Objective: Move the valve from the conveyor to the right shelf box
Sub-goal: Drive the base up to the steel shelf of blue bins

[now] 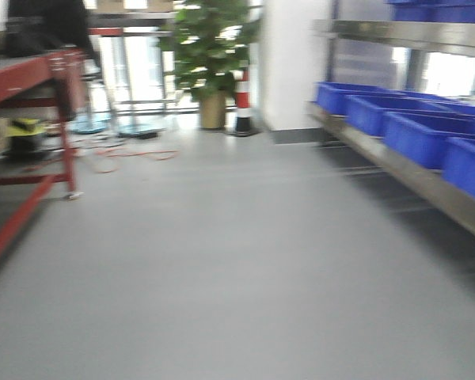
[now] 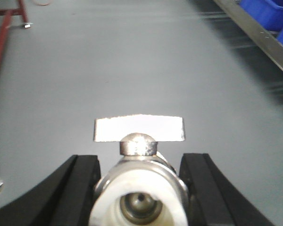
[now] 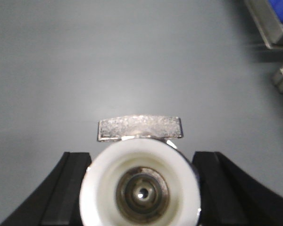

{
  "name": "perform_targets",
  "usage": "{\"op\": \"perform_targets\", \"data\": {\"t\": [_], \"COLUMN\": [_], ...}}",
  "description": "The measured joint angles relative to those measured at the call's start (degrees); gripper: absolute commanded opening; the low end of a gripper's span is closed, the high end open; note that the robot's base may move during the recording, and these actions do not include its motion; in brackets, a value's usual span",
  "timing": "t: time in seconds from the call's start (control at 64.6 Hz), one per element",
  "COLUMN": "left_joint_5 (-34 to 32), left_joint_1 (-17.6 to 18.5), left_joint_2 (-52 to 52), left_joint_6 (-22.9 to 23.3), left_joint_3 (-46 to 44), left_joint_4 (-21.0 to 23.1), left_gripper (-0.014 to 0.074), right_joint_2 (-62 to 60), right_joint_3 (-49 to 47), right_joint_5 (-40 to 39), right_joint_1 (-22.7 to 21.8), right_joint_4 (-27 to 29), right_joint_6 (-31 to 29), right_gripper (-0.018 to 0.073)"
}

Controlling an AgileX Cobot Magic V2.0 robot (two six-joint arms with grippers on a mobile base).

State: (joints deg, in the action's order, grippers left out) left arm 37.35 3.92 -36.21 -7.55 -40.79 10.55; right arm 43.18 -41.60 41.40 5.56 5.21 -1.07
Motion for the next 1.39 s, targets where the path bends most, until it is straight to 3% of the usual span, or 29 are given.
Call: {"op": "perform_targets", "data": {"t": [1.393], "left_joint_5": [0.00], "left_joint_1": [0.00], "left_joint_2": [0.00], "left_joint_6": [0.00], "left_joint_3": [0.00], "left_joint_4": [0.00], "left_gripper": [-0.0111], "right_joint_2": [0.00], "right_joint_3": [0.00], "right_joint_5": [0.00], "right_joint_1": [0.00], "right_joint_4": [0.00], "right_joint_6": [0.00], "right_gripper": [-0.0167]}}
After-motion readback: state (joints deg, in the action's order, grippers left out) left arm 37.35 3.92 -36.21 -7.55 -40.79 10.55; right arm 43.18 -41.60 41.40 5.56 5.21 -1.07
